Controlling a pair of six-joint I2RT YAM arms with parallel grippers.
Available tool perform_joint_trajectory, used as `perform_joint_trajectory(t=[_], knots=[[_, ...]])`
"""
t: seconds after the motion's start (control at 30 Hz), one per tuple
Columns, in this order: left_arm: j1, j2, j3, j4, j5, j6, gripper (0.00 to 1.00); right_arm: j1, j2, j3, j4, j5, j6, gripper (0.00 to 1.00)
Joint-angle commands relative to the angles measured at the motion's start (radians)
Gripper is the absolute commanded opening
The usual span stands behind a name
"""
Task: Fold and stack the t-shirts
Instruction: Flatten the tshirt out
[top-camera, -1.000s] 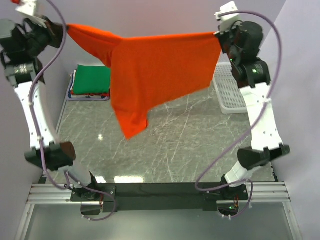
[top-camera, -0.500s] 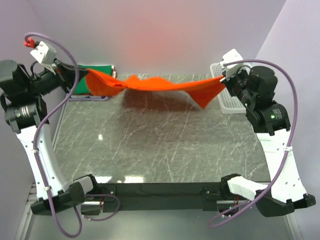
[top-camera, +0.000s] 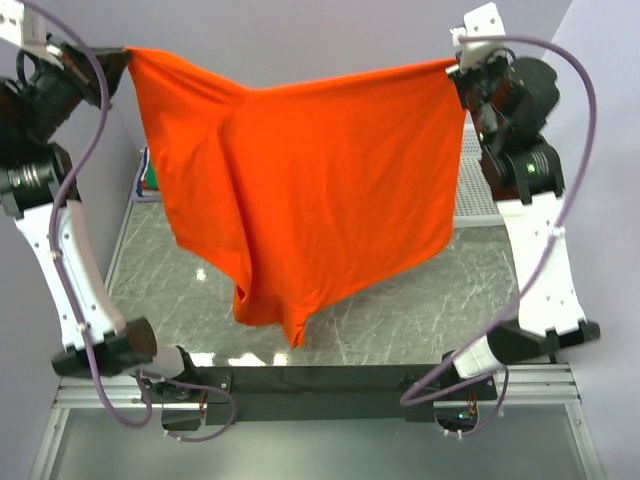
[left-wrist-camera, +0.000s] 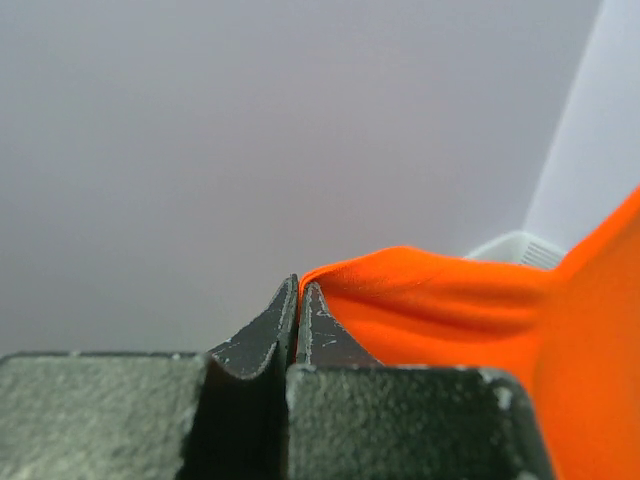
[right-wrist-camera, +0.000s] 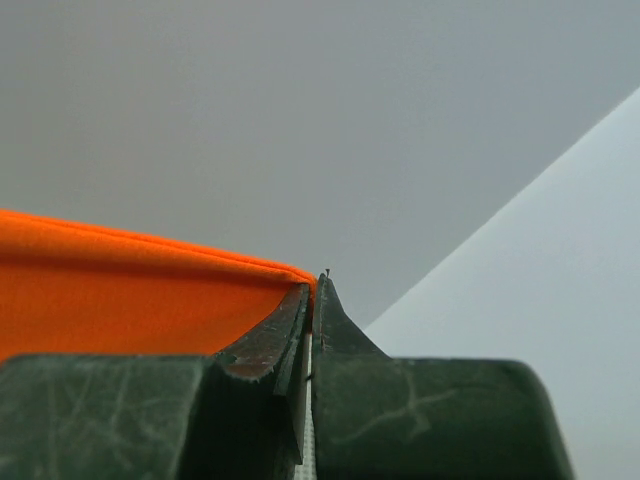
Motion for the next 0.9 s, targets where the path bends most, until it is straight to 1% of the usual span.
perform_joint_trajectory(t=[0.0, 0.07, 0.13, 0.23, 0.27, 0.33, 0.47, 0.53, 0.63, 0.7, 0.73, 0.8, 0.87], knots=[[0.007, 0.069, 0.124, 0.001, -0.131, 0.003, 0.01, -0.004, 0.059, 0.157, 0.026, 0.056, 0.007, 0.0], [0.009, 0.077, 0.15, 0.014, -0.119, -0.003, 0.01, 0.009, 0.073, 0.234, -0.028, 0.042, 0.015, 0.0], [0.009, 0.045, 0.123, 0.053, -0.105, -0.002, 0.01, 0.024, 0.032, 0.23, -0.05, 0.044, 0.001, 0.0], [0.009, -0.067, 0.022, 0.081, -0.098, 0.04, 0.0, 0.062, -0.054, 0.123, -0.036, 0.042, -0.028, 0.0], [0.007, -0.131, -0.038, 0.086, -0.094, 0.052, 0.01, 0.075, -0.116, 0.057, -0.031, 0.047, -0.037, 0.0], [0.009, -0.223, -0.103, 0.072, -0.108, 0.092, 0.0, 0.113, -0.202, -0.022, -0.021, 0.071, -0.057, 0.0], [0.009, -0.354, -0.16, -0.03, -0.148, 0.161, 0.0, 0.158, -0.31, -0.086, -0.051, 0.097, -0.062, 0.0], [0.009, -0.411, -0.184, -0.058, -0.166, 0.184, 0.0, 0.158, -0.368, -0.099, -0.091, 0.087, -0.042, 0.0], [0.009, -0.555, -0.239, -0.094, -0.208, 0.218, 0.0, 0.158, -0.452, -0.111, -0.145, 0.035, -0.032, 0.0], [0.007, -0.606, -0.243, -0.103, -0.234, 0.227, 0.0, 0.158, -0.492, -0.109, -0.177, -0.002, -0.031, 0.0], [0.007, -0.638, -0.22, -0.109, -0.246, 0.232, 0.0, 0.156, -0.525, -0.096, -0.186, -0.016, -0.026, 0.0], [0.006, -0.658, -0.189, -0.117, -0.294, 0.239, 0.0, 0.156, -0.558, -0.091, -0.189, -0.051, -0.022, 0.0], [-0.005, -0.66, -0.123, -0.127, -0.327, 0.245, 0.0, 0.156, -0.595, -0.093, -0.174, -0.058, -0.025, 0.0]])
